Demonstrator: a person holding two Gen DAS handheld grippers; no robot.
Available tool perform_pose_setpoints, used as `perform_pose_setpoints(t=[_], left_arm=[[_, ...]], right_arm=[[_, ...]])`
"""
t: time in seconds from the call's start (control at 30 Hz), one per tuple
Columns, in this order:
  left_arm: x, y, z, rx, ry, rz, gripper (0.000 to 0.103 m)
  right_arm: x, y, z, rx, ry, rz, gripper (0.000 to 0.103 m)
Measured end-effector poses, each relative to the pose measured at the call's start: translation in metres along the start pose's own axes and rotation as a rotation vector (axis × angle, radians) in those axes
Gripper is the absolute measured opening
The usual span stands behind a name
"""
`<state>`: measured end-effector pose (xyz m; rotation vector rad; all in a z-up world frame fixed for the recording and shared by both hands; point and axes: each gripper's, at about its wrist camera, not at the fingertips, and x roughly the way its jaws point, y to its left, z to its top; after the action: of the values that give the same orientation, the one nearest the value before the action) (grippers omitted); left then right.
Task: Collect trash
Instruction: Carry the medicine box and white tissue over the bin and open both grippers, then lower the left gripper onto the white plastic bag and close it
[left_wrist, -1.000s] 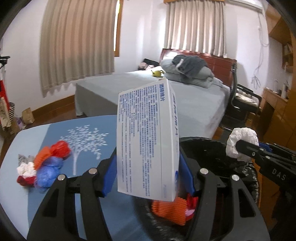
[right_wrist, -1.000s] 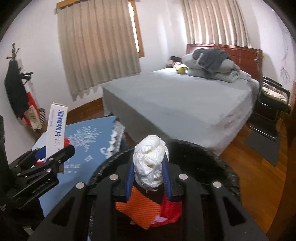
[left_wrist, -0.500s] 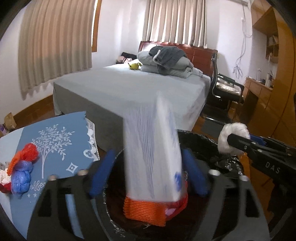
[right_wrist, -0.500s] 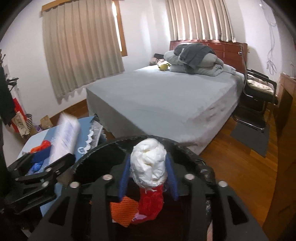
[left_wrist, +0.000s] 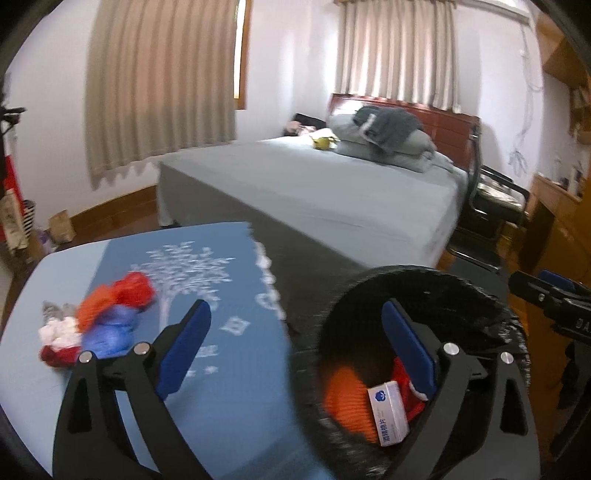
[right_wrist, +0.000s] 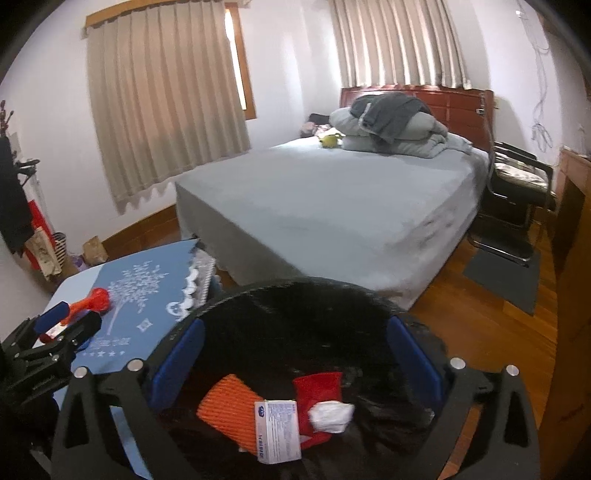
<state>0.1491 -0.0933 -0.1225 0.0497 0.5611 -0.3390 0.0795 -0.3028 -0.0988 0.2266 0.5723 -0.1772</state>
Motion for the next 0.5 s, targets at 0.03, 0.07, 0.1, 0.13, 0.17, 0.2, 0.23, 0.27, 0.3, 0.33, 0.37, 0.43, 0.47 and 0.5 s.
perform_pose_setpoints(t=[0.03, 0.07, 0.1, 0.13, 0.17, 0.2, 0.23, 0.27, 0.3, 0.33, 0.37, 0.43, 0.47, 0.5], left_arm=[[-0.004, 0.009, 0.0, -0.007, -0.005, 0.023, 0.092], [-0.007, 0.015, -0.001, -0.011, -0.007, 0.039, 0.092], [-0.01, 0.02, -0.001, -0.015, -0.01, 0.055, 0.092], [-0.013, 0.028, -0.002, -0.021, -0.013, 0.074, 0.093], [-0.016, 0.037, -0.003, -0.026, -0.014, 0.094, 0.093], [-0.019, 0.044, -0.004, -0.031, -0.015, 0.11, 0.093], [-0.021, 0.054, -0.006, -0.038, -0.015, 0.134, 0.093], [-0.024, 0.061, -0.006, -0.043, -0.014, 0.149, 0.093], [-0.025, 0.069, -0.008, -0.049, -0.012, 0.165, 0.093], [-0.027, 0.08, -0.01, -0.058, -0.009, 0.188, 0.093], [-0.029, 0.085, -0.011, -0.063, -0.007, 0.202, 0.093], [-0.032, 0.102, -0.015, -0.076, -0.002, 0.239, 0.093], [-0.034, 0.108, -0.017, -0.082, -0.001, 0.251, 0.093], [-0.036, 0.117, -0.018, -0.091, 0.0, 0.268, 0.093]], right_arm=[[0.002, 0.006, 0.0, -0.003, 0.002, 0.012, 0.097], [0.003, 0.01, 0.0, -0.005, 0.003, 0.023, 0.097], [0.006, 0.017, 0.0, -0.01, 0.006, 0.039, 0.097], [0.009, 0.027, 0.0, -0.02, 0.009, 0.055, 0.097], [0.012, 0.034, 0.001, -0.028, 0.013, 0.069, 0.097], [0.014, 0.04, 0.001, -0.036, 0.015, 0.082, 0.097], [0.017, 0.051, 0.001, -0.048, 0.017, 0.098, 0.097], [0.019, 0.058, 0.0, -0.056, 0.017, 0.107, 0.097], [0.022, 0.068, 0.0, -0.068, 0.019, 0.122, 0.097], [0.026, 0.078, 0.0, -0.078, 0.021, 0.137, 0.097], [0.027, 0.085, -0.001, -0.085, 0.023, 0.146, 0.097], [0.034, 0.104, -0.001, -0.106, 0.026, 0.173, 0.097], [0.037, 0.11, -0.002, -0.112, 0.029, 0.181, 0.097], [0.041, 0.12, -0.002, -0.12, 0.032, 0.193, 0.097]])
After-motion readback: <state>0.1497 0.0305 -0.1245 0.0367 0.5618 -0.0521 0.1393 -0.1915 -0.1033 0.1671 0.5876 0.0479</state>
